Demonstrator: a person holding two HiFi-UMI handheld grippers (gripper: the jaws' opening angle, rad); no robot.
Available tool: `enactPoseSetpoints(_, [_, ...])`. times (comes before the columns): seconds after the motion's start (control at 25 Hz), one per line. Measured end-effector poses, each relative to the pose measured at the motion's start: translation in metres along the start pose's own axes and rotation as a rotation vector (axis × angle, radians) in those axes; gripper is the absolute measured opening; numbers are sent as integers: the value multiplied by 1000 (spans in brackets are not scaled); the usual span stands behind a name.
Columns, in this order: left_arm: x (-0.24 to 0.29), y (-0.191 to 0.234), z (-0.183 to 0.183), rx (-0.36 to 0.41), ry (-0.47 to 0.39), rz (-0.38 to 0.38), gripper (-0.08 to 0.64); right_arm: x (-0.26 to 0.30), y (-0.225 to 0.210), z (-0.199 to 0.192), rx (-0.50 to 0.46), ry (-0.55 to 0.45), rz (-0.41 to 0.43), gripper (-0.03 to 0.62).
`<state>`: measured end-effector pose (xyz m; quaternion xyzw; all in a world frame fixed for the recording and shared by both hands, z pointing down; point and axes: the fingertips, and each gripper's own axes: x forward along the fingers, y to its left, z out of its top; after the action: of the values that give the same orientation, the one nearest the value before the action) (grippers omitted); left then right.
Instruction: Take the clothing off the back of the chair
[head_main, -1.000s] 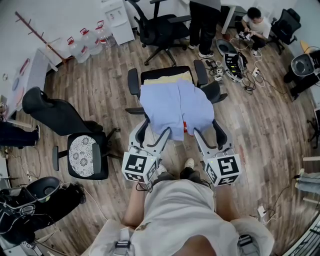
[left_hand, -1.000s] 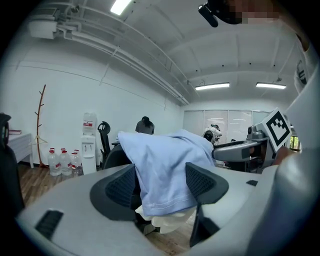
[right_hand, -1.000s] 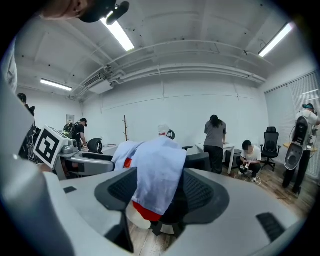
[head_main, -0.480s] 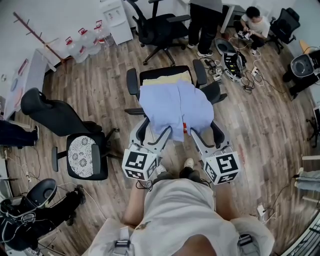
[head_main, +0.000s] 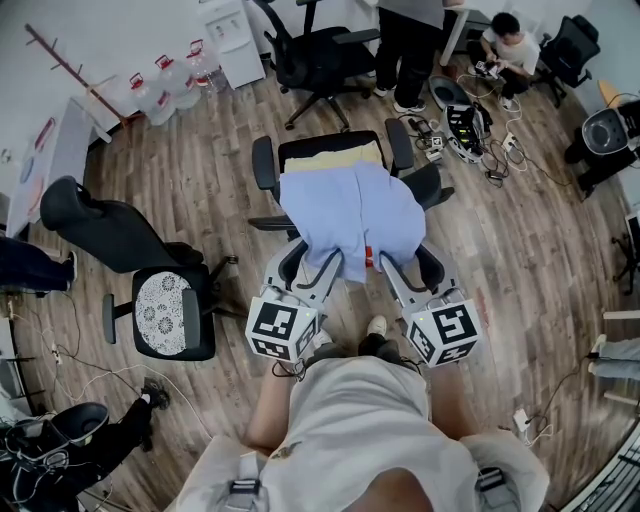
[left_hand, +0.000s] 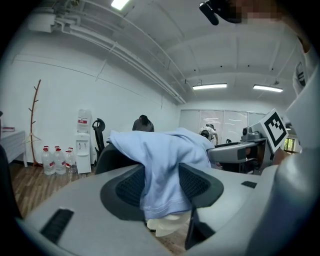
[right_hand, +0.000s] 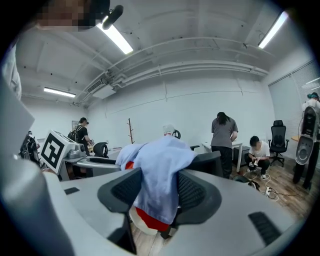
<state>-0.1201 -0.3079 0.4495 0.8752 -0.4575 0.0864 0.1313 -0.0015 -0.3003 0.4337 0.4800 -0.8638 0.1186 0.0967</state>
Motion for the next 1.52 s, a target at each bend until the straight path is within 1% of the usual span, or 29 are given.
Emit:
enactPoseSetpoints(0.04, [1,-1,0,2,0,-3,219,1,1,0,-1,-1,5,224])
enactPoseSetpoints(0.2, [3,0,3,10,-2,-13,170,5,4,2,-9,-3,22,189])
enactPoseSetpoints(0.52, [7,-3,6,30,3,-9,110,6,7,2,-17,-4,38,134])
enactPoseSetpoints(0.8, [6,-2,5,40,8,23,86,9,13,1,-31,-12,39,95])
enactPoseSetpoints(1.04, [7,-2,9,41,6,36,74,11,13,4,-54,-14,27,75])
enactPoseSetpoints(1.52, [1,-4,7,48,8,41,69,8,17,3,-69,-15,26,70])
